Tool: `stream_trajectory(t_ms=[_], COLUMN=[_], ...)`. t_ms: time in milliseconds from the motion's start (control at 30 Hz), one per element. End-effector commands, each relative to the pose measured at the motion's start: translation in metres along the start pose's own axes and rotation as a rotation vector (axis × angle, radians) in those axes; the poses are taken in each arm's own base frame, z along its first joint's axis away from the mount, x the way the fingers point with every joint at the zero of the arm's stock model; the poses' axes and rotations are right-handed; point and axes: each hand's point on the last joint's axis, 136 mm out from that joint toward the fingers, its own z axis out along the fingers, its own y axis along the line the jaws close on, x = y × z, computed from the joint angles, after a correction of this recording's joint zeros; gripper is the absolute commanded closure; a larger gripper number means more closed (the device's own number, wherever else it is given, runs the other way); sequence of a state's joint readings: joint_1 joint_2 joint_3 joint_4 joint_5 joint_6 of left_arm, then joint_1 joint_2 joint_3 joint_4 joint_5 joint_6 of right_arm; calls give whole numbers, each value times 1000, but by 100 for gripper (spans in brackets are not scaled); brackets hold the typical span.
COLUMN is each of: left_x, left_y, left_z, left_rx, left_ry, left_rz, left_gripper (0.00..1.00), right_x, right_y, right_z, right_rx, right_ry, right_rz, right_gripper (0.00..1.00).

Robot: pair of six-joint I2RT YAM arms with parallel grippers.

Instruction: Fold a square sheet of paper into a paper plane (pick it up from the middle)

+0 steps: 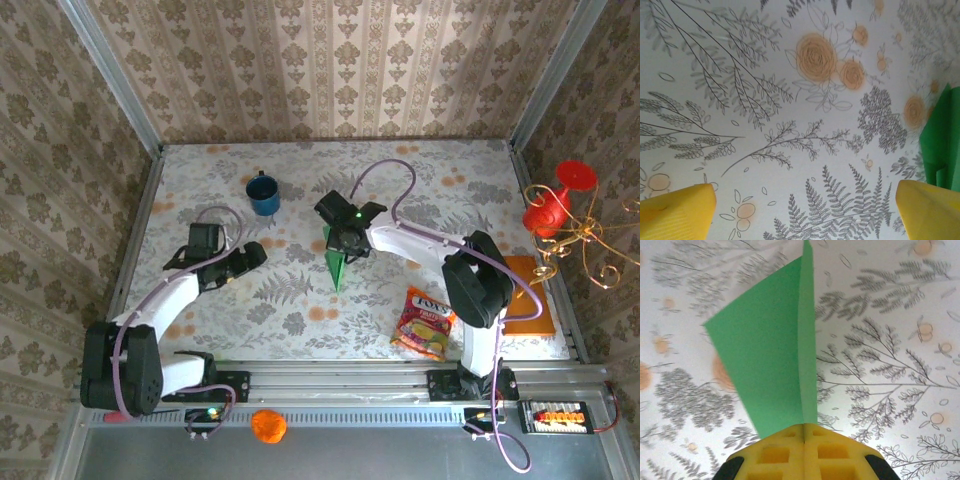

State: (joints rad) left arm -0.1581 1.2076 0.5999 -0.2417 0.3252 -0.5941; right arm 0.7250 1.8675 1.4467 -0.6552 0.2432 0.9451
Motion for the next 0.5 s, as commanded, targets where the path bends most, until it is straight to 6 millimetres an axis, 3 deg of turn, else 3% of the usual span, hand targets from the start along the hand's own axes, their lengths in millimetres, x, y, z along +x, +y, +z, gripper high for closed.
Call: stream_trajectory(t_ms=[0, 200, 333, 467], left_x=[-2, -4, -5, -6], left_y=[-2, 0, -3, -7], left_z=[-5, -8, -10, -11], left_rx=[43, 56, 66, 79], left_ry=[-11, -25, -25, -14], left_rz=[-47, -83, -88, -82], left_gripper=[6, 6, 5, 4], right_x=[-21, -15, 1, 16], right_y=[25, 74, 94, 101], right_z=[-31, -36, -27, -15], right_rx=[-113, -419, -562, -669], right_ry=[-64, -8, 82, 145], right_rz=[-89, -110, -101, -83], right_gripper=[99, 99, 100, 100])
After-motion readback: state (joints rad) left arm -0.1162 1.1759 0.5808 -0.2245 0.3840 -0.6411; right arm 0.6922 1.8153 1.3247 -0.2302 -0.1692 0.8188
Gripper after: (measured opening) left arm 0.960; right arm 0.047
